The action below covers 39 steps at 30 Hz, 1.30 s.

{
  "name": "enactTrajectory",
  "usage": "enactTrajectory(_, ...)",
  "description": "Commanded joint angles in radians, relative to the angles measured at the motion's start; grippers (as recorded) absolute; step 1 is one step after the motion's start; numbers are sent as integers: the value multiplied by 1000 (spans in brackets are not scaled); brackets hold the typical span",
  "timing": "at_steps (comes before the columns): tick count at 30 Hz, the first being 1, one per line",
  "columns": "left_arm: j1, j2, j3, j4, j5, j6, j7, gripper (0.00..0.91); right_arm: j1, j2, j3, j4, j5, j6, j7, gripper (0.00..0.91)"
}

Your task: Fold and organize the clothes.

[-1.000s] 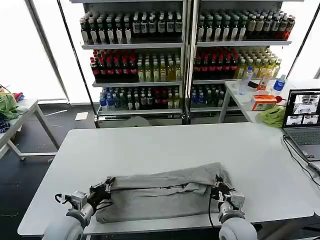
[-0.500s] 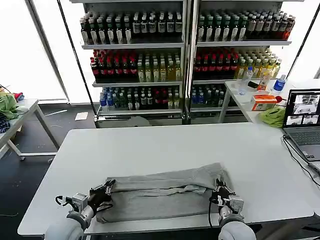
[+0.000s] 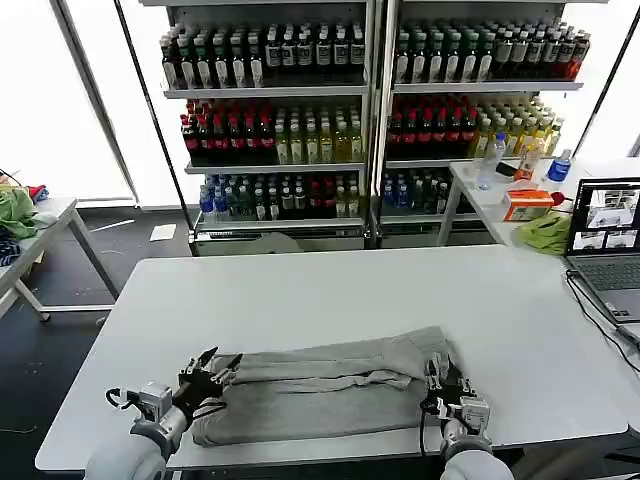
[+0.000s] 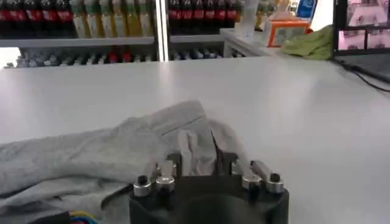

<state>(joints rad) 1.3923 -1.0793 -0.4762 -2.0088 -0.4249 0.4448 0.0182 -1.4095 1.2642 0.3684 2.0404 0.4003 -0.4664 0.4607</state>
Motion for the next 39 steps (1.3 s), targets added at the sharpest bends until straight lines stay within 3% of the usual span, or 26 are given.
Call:
enactTrajectory(1,15,-61,-39,-69,-32,2,-22,907,-24,-5,6,124,18,-5,3,907)
enactTrajectory(6,23,-130,-54,-46,-56,5,-43,907,-20,-3,4,177,23,-7,2,907)
enactTrajectory(18,59,-194,-54,-7,-22,0,-43,907,6,-23,44,182,63,6,2,907)
enactTrajectory(39,94,-219,-56,36,16,-5,-31,907,17,-26,31,193,95,0,3,907)
